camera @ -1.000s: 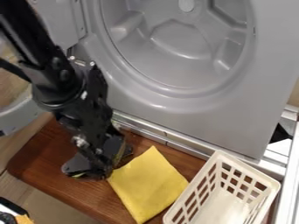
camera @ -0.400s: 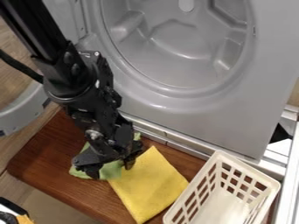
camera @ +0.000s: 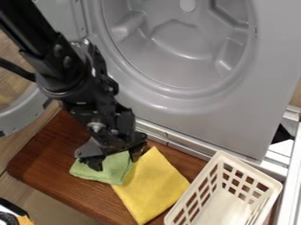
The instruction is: Place the green towel to the left of the yellow towel
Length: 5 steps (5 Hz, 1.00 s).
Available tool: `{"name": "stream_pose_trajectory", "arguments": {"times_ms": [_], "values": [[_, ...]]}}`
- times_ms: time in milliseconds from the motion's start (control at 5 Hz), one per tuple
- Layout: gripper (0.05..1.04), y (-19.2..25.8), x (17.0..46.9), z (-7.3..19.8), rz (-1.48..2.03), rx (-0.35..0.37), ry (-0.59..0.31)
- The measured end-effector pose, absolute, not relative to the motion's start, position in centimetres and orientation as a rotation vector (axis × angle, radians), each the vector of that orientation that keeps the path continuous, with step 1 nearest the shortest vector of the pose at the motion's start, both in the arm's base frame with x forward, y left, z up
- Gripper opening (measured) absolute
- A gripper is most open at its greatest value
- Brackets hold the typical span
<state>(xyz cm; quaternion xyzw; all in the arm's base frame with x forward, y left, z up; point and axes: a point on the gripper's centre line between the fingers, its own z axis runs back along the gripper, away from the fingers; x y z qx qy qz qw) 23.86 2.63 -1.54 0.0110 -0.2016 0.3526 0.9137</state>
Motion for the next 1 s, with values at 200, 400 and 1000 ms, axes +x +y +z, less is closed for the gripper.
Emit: {"name": "stream_pose_trajectory", "arguments": {"times_ms": [200, 400, 1000], "values": [[0.999, 2.0, 24.4, -0.1, 0.690, -0.006, -0.440], [0.999, 1.3, 25.1, 2.1, 0.643, -0.046, -0.458], [0.999, -0.3, 25.4, 7.6, 0.538, -0.055, -0.546]]}}
